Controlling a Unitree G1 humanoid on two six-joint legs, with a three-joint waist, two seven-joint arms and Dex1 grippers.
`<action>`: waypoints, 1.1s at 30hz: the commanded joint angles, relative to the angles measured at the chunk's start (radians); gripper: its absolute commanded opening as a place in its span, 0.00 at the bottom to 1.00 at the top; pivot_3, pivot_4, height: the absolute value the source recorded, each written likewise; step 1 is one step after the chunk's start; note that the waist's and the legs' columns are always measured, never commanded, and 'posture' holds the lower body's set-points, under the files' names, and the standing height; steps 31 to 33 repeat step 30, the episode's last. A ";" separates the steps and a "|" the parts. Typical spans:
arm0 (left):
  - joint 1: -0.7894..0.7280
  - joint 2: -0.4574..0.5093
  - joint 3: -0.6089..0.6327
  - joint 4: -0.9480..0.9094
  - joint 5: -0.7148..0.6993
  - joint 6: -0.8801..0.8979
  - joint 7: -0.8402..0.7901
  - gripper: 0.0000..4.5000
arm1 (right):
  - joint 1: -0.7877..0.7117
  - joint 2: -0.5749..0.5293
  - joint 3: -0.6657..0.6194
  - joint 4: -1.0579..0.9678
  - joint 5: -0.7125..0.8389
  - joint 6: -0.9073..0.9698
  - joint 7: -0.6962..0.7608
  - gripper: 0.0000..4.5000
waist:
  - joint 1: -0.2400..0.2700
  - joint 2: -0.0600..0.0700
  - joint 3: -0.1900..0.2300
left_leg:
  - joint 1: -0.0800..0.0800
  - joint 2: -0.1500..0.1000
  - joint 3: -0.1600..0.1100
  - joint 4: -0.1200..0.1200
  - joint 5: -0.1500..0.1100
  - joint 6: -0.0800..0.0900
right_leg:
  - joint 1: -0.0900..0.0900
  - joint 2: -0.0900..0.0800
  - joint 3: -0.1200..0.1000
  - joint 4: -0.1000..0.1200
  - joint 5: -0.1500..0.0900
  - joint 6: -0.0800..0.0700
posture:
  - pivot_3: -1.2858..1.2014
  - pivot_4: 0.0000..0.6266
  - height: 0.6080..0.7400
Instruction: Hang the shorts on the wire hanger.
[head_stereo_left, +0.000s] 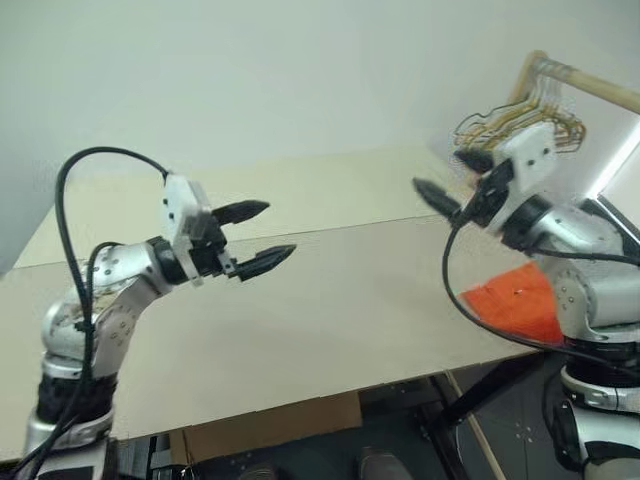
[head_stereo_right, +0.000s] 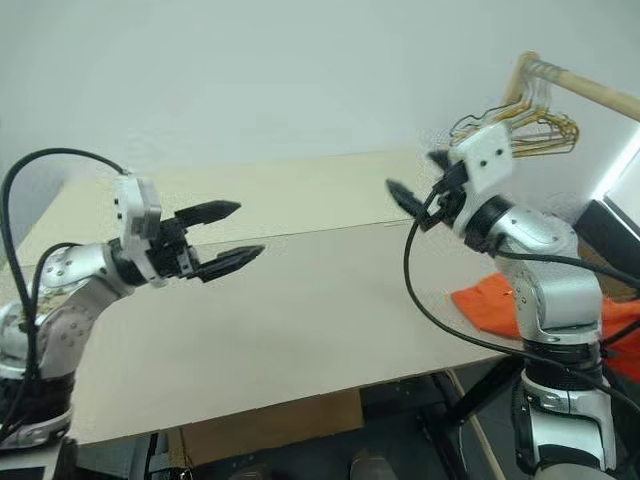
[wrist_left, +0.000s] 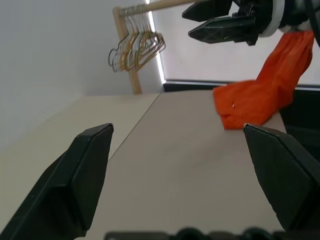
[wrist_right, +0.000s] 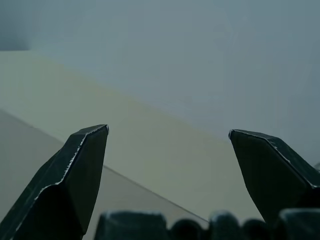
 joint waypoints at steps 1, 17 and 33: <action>0.054 0.054 0.023 -0.073 0.031 0.007 0.006 1.00 | -0.006 -0.047 0.059 0.018 0.010 -0.055 0.187 0.99 | 0.028 0.000 0.000 | 0.000 0.000 0.000 -0.002 0.000 0.000 | 0.000 0.000 0.000 -0.001 0.000 0.000 | 0.57 0.00 1.00; 0.183 0.116 0.106 -0.145 0.008 0.025 0.001 1.00 | 0.011 -0.015 0.103 0.061 -0.034 -0.136 0.306 0.99 | 0.160 -0.001 0.000 | -0.016 0.000 0.001 -0.002 0.000 -0.001 | -0.016 0.001 -0.005 0.000 0.000 -0.003 | 0.61 0.00 1.00; 0.204 0.125 0.147 -0.177 -0.041 0.056 0.009 1.00 | 0.027 -0.018 0.100 0.065 -0.053 -0.160 0.343 0.99 | 0.179 -0.001 0.000 | -0.016 0.000 0.001 -0.001 0.000 -0.001 | -0.016 0.001 -0.006 0.000 0.000 -0.003 | 0.62 0.00 1.00</action>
